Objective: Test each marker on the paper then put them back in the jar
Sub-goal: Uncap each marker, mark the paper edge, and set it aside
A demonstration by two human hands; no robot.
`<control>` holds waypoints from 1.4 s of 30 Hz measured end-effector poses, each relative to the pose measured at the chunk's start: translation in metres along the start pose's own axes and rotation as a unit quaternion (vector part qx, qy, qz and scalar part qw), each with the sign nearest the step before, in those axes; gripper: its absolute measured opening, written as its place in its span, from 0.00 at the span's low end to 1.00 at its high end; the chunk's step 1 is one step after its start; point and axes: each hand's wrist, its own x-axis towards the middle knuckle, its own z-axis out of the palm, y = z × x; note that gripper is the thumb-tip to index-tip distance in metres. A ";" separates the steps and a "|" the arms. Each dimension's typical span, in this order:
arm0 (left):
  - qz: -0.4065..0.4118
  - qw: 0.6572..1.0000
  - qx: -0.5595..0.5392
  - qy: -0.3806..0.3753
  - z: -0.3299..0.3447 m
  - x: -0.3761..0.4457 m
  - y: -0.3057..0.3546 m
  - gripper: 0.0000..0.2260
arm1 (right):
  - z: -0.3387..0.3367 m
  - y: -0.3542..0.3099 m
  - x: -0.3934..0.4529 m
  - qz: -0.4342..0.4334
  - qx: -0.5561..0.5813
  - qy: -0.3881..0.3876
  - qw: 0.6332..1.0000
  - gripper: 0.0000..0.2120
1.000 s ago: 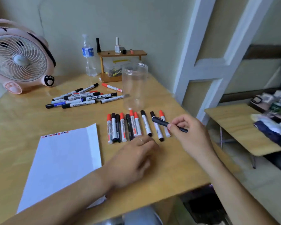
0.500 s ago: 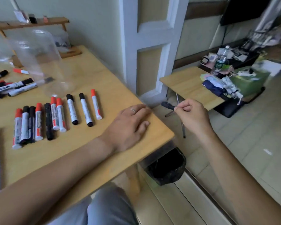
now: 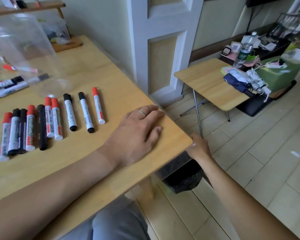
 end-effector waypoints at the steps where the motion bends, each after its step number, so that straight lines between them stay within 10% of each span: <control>1: 0.000 1.000 -0.004 0.000 0.000 0.000 0.000 0.22 | -0.001 0.001 0.002 -0.007 0.003 -0.002 1.000 0.12; 15: -0.020 0.998 -0.002 0.056 -0.068 -0.054 -0.027 0.18 | -0.097 -0.149 -0.061 -0.232 0.093 0.093 0.964 0.06; 26: -0.280 0.931 0.091 0.218 -0.164 -0.247 -0.179 0.17 | 0.078 -0.341 -0.193 -0.493 0.053 -0.065 0.866 0.06; 31: -0.423 0.883 0.130 0.156 -0.184 -0.319 -0.251 0.31 | 0.154 -0.399 -0.215 -0.538 0.023 -0.094 0.837 0.05; 42: -0.471 0.869 0.137 0.062 -0.175 -0.327 -0.264 0.49 | 0.215 -0.497 -0.171 -0.523 -0.050 0.059 0.849 0.11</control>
